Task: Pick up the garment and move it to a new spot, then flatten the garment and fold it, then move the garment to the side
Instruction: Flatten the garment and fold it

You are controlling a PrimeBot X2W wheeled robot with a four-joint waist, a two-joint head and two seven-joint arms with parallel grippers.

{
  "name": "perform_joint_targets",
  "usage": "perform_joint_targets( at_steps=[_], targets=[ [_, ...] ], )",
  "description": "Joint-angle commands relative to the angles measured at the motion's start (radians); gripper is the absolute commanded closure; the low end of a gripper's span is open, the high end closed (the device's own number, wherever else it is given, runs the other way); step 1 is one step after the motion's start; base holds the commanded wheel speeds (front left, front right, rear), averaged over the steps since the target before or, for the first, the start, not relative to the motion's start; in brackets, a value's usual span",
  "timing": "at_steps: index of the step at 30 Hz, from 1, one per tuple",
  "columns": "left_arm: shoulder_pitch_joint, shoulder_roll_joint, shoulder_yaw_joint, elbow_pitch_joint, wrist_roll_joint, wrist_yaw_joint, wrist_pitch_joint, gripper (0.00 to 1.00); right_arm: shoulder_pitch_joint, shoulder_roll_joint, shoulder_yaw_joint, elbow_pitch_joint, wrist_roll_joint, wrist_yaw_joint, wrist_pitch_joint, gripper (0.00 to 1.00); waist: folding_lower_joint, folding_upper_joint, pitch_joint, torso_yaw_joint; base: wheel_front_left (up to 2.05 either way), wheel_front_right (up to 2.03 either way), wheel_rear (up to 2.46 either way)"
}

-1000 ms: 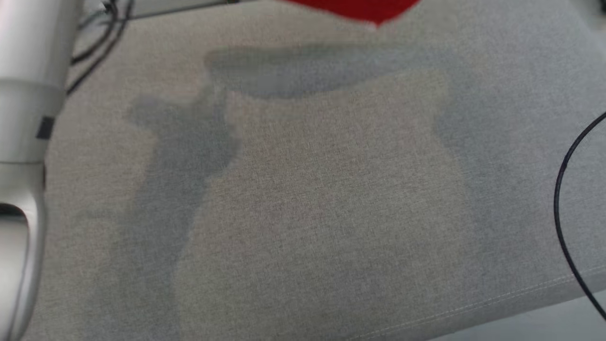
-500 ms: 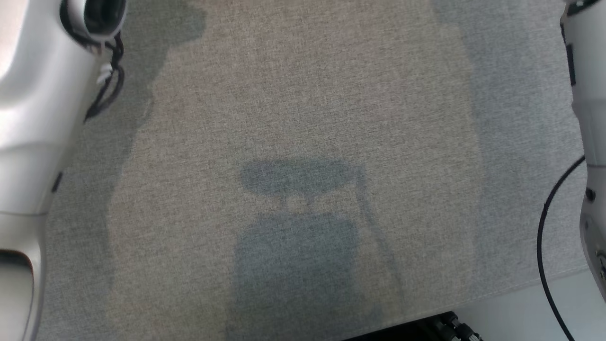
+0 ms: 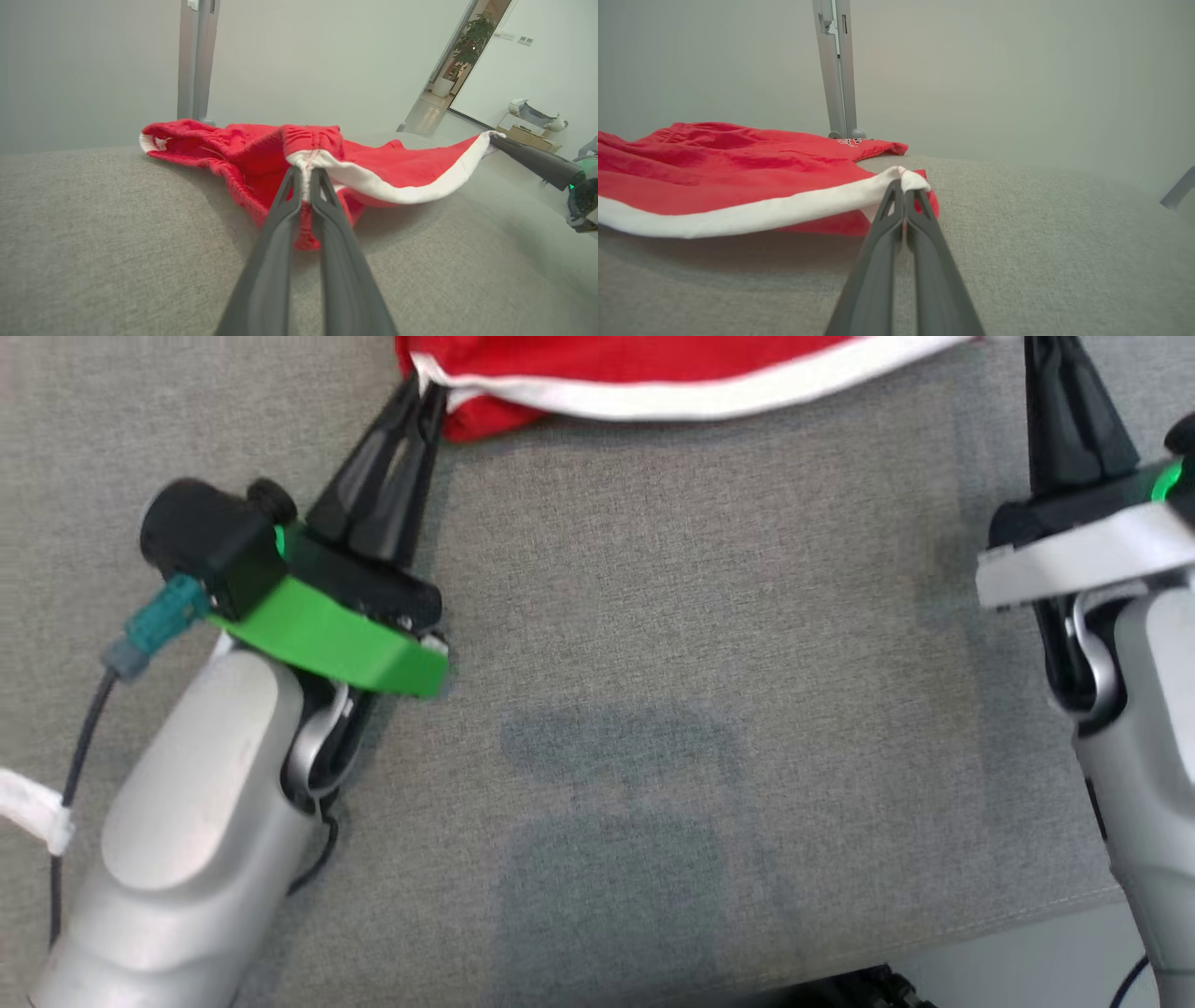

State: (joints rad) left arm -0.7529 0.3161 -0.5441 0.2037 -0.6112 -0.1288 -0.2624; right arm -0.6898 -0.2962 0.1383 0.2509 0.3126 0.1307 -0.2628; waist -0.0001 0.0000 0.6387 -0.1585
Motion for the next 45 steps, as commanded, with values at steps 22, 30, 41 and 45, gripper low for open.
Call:
perform_joint_targets(
  at_steps=[22,30,41,45],
  targets=[
    [0.571,-0.068,0.088,-0.179,0.221,-0.003,-0.003,1.00,0.622,-0.034,-0.009,-0.312,-0.048,0.000,-0.003,1.00,0.0001,0.0000,-0.390,0.053,0.00,0.00,0.00],
    [0.608,-0.087,0.078,-0.171,0.204,-0.003,-0.003,1.00,0.698,-0.039,-0.070,-0.329,-0.076,0.000,-0.003,1.00,0.0001,0.0000,-0.388,0.058,0.00,0.00,0.00],
    [0.408,-0.134,-0.017,-0.055,0.056,-0.003,-0.003,1.00,0.390,-0.090,-0.026,-0.047,-0.013,0.000,0.006,1.00,0.0001,0.0000,-0.288,0.102,0.00,0.00,0.00],
    [0.331,-0.157,-0.034,-0.006,-0.058,-0.003,-0.003,1.00,0.228,-0.111,0.014,0.050,0.011,0.000,0.039,1.00,0.0001,0.0000,-0.251,0.121,0.00,0.00,0.00]
  ],
)
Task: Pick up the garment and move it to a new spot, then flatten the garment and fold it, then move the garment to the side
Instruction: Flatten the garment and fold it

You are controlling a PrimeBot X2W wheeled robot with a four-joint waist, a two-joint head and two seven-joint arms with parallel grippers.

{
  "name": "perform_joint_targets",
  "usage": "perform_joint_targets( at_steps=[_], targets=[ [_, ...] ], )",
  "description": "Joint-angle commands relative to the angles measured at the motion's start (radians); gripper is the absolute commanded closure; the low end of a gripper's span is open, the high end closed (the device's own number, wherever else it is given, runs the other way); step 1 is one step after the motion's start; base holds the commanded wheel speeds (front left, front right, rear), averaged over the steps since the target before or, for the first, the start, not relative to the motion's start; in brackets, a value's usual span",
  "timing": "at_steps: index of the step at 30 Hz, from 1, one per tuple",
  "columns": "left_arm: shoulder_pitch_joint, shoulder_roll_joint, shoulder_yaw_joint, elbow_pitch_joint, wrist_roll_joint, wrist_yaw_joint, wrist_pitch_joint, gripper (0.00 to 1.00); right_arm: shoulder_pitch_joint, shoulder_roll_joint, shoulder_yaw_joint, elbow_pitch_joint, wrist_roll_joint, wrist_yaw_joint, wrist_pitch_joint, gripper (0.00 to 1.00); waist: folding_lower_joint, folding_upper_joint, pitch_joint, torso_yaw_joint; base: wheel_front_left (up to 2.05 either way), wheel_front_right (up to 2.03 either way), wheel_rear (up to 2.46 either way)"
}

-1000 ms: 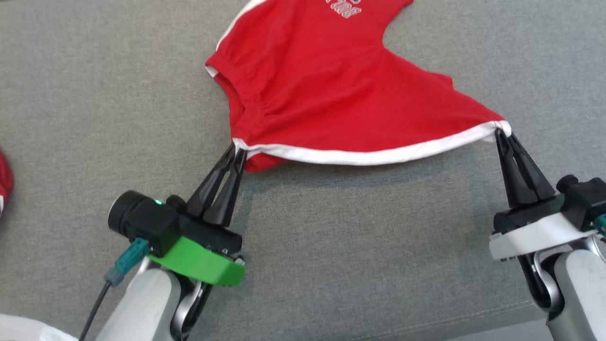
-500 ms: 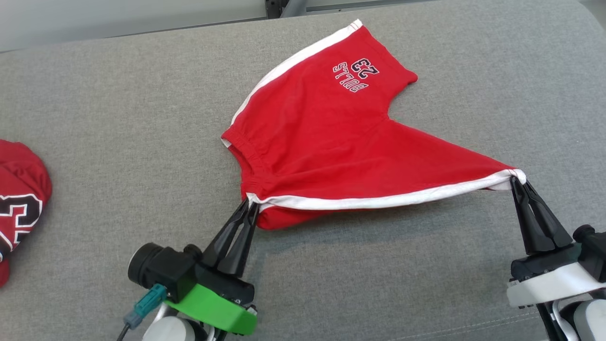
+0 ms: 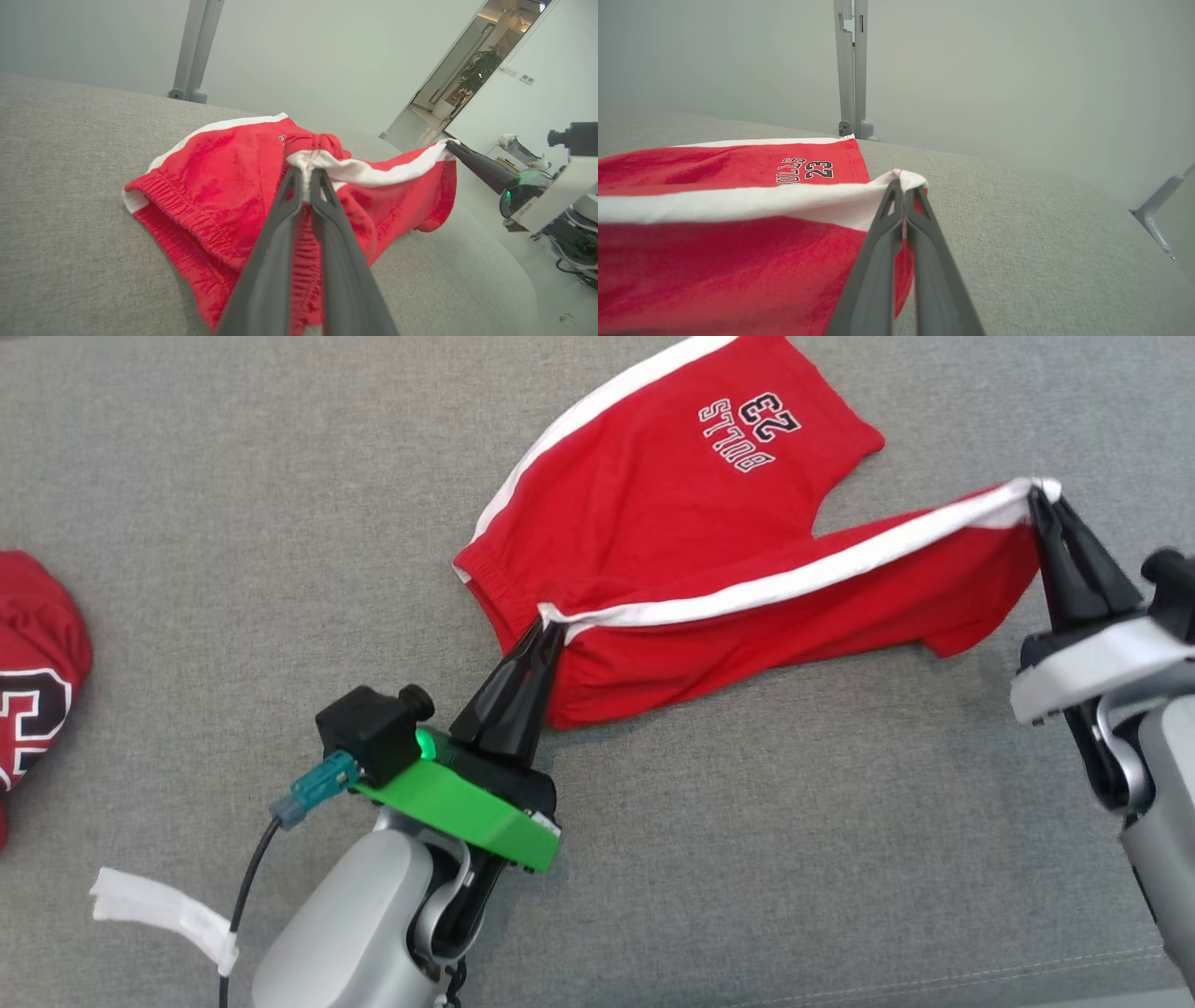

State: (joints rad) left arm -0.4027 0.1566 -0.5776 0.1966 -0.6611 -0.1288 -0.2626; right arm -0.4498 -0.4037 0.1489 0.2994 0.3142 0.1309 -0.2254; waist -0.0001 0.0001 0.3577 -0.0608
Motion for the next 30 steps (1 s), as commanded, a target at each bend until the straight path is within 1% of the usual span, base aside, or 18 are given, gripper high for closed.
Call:
perform_joint_targets(
  at_steps=[1,3,8,11,15,18,19,23,30],
  targets=[
    [-0.040,0.001,-0.010,0.016,-0.027,-0.003,-0.003,1.00,-0.051,-0.006,0.014,0.026,0.017,0.000,0.006,1.00,0.0001,-0.0001,0.038,0.030,0.00,0.00,0.00],
    [-0.078,-0.009,-0.024,0.041,-0.073,-0.003,-0.003,1.00,-0.127,-0.017,0.042,0.074,0.027,0.000,0.016,1.00,0.0001,-0.0001,0.054,0.044,0.00,0.00,0.00],
    [-0.168,-0.035,-0.047,0.086,-0.201,-0.003,-0.003,1.00,-0.310,-0.018,0.110,0.197,0.087,0.000,0.047,1.00,0.0001,-0.0001,0.099,0.080,0.00,0.00,0.00],
    [-0.217,-0.051,-0.018,0.109,-0.259,-0.003,-0.003,1.00,-0.412,-0.031,0.153,0.267,0.115,0.000,0.066,1.00,0.0001,-0.0001,0.129,0.102,0.00,0.00,0.00],
    [-0.266,-0.065,0.026,0.165,-0.275,-0.003,-0.002,1.00,-0.522,-0.058,0.206,0.350,0.133,0.000,0.078,1.00,0.0001,-0.0001,0.164,0.130,0.00,0.00,0.00],
    [-0.306,-0.070,0.010,0.211,-0.264,-0.003,-0.001,1.00,-0.590,-0.077,0.254,0.396,0.140,0.000,0.077,1.00,0.0001,-0.0001,0.184,0.144,0.00,0.00,0.00],
    [-0.306,-0.070,0.010,0.211,-0.264,-0.003,-0.001,1.00,-0.590,-0.077,0.254,0.396,0.140,0.000,0.077,1.00,0.0001,-0.0001,0.184,0.144,0.00,0.00,0.00],
    [-0.355,-0.075,0.005,0.256,-0.263,-0.003,-0.001,1.00,-0.669,-0.094,0.327,0.442,0.145,0.000,0.076,1.00,0.0001,-0.0001,0.214,0.159,0.00,0.00,0.00],
    [-0.419,-0.089,0.000,0.283,-0.247,-0.003,-0.001,1.00,-0.794,-0.100,0.429,0.525,0.171,0.000,0.066,1.00,0.0001,-0.0001,0.261,0.183,0.00,0.00,0.00]
  ],
)
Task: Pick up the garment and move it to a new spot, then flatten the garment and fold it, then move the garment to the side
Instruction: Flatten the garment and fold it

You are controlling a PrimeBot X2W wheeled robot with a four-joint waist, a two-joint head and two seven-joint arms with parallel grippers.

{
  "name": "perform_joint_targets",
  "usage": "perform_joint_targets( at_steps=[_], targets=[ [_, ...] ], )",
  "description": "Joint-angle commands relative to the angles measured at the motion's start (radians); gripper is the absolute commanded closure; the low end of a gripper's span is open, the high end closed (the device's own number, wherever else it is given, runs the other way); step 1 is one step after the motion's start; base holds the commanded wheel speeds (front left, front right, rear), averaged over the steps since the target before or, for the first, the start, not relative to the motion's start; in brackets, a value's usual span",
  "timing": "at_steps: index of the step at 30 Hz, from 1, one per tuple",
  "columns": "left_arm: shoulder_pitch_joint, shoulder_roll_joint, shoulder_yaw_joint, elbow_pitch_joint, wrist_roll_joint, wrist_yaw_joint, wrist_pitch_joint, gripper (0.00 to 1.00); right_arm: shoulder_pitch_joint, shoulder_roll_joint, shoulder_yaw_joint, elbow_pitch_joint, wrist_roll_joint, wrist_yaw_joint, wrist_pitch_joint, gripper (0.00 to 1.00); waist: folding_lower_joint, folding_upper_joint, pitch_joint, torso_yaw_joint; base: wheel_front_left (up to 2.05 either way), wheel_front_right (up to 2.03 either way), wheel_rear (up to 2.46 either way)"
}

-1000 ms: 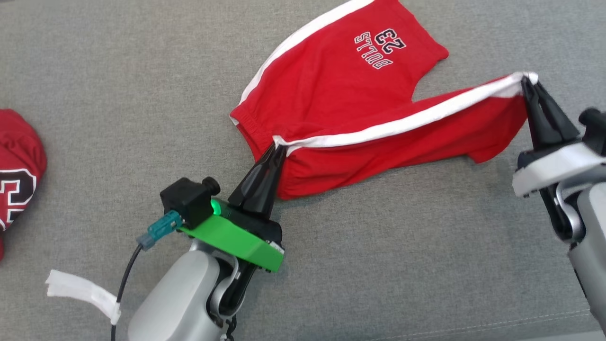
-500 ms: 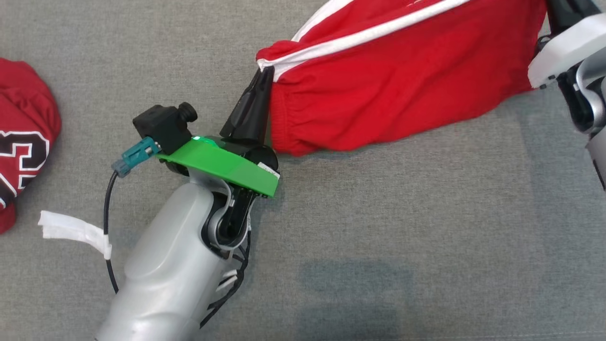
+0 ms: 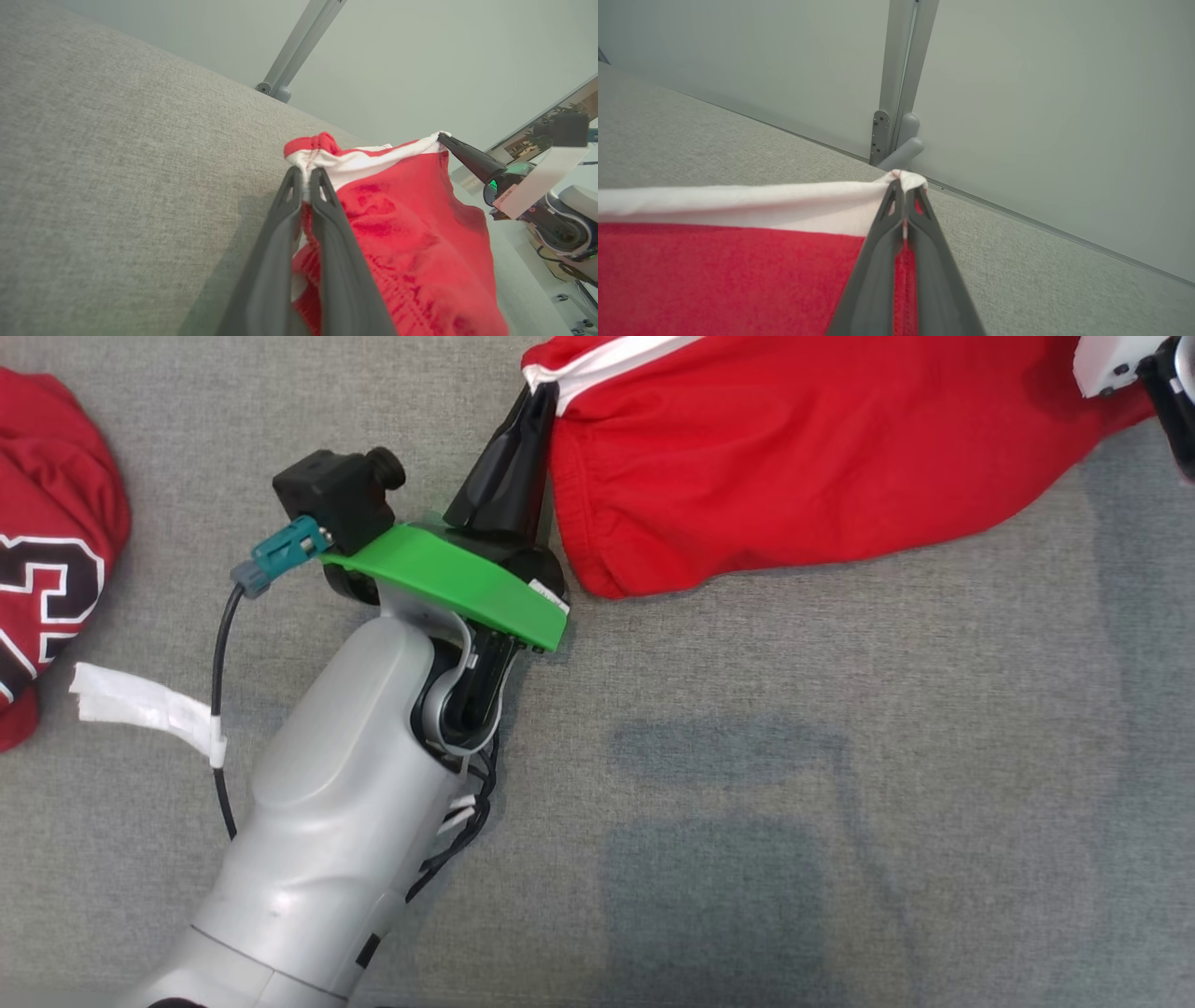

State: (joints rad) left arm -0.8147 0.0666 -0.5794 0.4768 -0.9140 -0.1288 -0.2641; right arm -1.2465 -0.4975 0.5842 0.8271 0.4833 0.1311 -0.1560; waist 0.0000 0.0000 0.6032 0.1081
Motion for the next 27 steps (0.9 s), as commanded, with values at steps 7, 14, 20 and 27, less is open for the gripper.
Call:
perform_joint_targets(
  at_steps=[7,14,20,27],
  targets=[
    [-0.047,-0.006,0.020,0.041,0.069,0.001,0.000,1.00,-0.090,-0.002,0.073,0.082,0.018,-0.001,-0.018,1.00,0.0000,0.0000,0.050,0.035,0.00,0.00,0.00],
    [-0.049,-0.011,0.042,0.069,0.102,0.011,0.001,0.89,-0.140,0.007,0.173,0.141,0.048,-0.001,-0.052,0.00,0.0000,0.0000,0.060,0.046,0.00,0.00,0.00],
    [-0.050,-0.013,0.040,0.066,0.162,0.030,0.001,0.00,-0.132,0.013,0.183,0.180,0.081,-0.001,-0.096,0.00,0.0000,0.0000,0.037,0.033,0.00,0.00,0.00],
    [0.055,0.009,0.087,-0.023,0.365,0.110,0.000,0.00,0.010,0.024,0.098,0.167,0.204,0.000,-0.110,0.00,0.0000,0.0000,-0.052,0.011,0.00,0.00,0.00]
  ],
)
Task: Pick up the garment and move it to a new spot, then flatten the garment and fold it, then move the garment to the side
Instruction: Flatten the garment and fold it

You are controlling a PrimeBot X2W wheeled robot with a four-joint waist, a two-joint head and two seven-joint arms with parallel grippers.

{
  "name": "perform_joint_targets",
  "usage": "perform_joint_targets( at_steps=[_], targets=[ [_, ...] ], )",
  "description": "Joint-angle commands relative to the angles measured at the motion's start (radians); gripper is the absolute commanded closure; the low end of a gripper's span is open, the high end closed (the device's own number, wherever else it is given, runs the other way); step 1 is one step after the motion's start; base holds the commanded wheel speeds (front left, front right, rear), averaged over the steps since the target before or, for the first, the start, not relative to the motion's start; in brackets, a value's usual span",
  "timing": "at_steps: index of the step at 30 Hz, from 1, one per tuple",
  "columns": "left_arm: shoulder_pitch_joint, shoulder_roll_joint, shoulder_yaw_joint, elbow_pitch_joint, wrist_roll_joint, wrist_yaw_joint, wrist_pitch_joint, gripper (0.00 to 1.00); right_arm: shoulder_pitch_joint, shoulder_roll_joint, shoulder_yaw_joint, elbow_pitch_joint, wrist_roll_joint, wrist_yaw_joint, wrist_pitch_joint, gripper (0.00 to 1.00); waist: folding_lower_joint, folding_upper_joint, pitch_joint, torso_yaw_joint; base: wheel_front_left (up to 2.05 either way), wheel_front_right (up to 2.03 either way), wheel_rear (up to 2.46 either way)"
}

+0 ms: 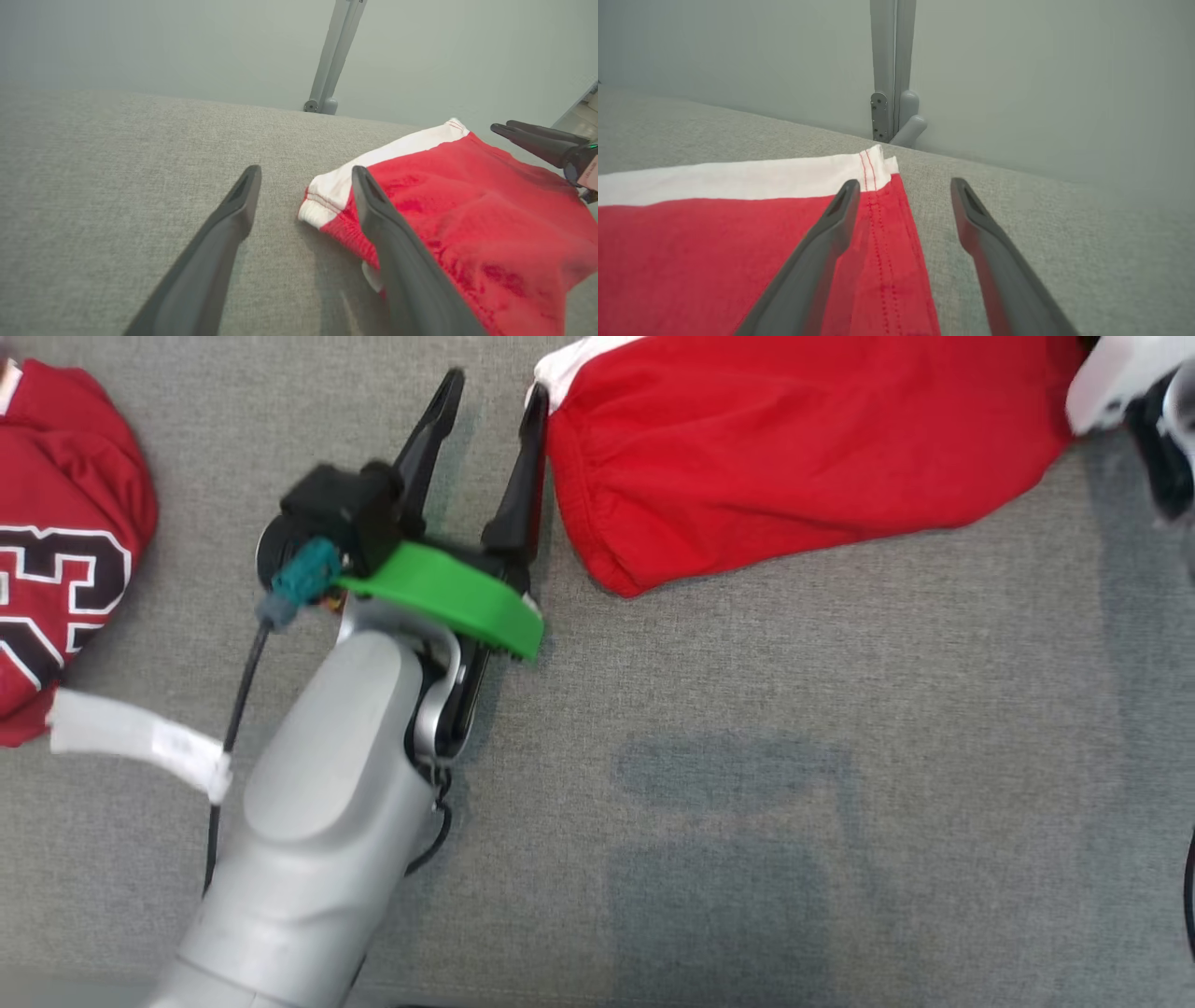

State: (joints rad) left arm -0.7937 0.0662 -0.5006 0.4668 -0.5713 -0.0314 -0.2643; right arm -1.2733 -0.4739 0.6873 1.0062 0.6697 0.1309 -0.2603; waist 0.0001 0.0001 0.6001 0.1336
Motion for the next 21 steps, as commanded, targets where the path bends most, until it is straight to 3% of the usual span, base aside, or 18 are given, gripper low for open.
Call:
perform_joint_targets(
  at_steps=[1,11,21],
  targets=[
    [0.061,0.013,0.013,-0.029,0.051,0.024,0.001,0.00,0.067,-0.003,-0.011,-0.022,0.040,0.000,-0.005,0.00,-0.0001,-0.0001,-0.064,-0.017,0.00,0.00,0.00],
    [0.331,0.016,0.029,-0.210,0.231,0.115,0.000,0.00,0.251,-0.029,-0.034,-0.037,0.193,0.000,0.009,0.00,-0.0001,-0.0001,-0.163,0.005,0.00,0.00,0.00],
    [0.496,-0.007,0.005,-0.288,0.260,0.113,0.000,0.00,0.252,-0.016,-0.048,0.077,0.291,0.000,0.111,0.00,-0.0001,-0.0001,-0.182,0.080,0.00,0.00,0.00]
  ],
)
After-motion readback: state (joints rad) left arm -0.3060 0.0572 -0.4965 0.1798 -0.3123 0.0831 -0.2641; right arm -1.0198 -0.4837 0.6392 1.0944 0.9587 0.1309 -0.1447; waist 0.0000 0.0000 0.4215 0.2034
